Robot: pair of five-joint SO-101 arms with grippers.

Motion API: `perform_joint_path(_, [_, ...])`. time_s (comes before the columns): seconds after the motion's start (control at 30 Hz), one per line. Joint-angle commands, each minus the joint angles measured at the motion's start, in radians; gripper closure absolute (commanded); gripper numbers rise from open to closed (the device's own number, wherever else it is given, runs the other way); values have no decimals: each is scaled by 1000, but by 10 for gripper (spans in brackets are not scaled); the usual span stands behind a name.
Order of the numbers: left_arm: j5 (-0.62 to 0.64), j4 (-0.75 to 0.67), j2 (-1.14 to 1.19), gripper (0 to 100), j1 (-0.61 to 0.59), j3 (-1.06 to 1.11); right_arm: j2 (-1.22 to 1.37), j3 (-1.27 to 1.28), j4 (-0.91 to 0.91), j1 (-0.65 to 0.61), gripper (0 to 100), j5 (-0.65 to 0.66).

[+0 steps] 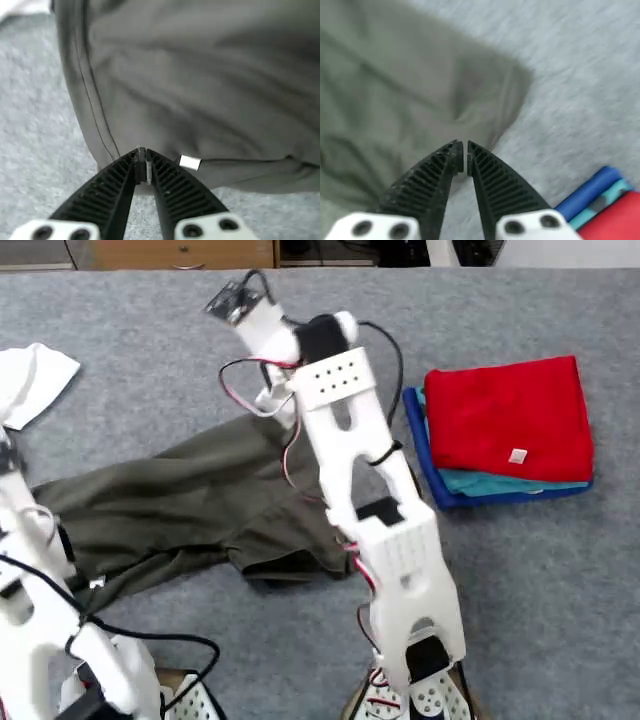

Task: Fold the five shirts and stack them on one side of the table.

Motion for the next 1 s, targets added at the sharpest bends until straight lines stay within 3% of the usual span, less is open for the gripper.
perform_joint_path(0.0, [-15, -72, -33, 980, -32, 64, -116, 217, -97, 19, 962, -6])
perform_joint_path(0.23, [-21, -104, -33, 980, -38, 120, -76, 498, -305, 87, 962, -6])
perform_joint_path(0.4, [-95, -120, -31, 980, -48, 184, 13, 549, -358, 111, 962, -6])
perform_joint_path(0.67, [-296, -307, -35, 980, -269, 252, 147, 377, -296, 223, 962, 37])
perform_joint_path(0.8, [-305, -264, -42, 980, -302, 189, 173, 257, -212, 228, 962, 66])
perform_joint_path(0.97, [-224, -72, -42, 980, -270, 25, 170, 88, -83, 182, 962, 71])
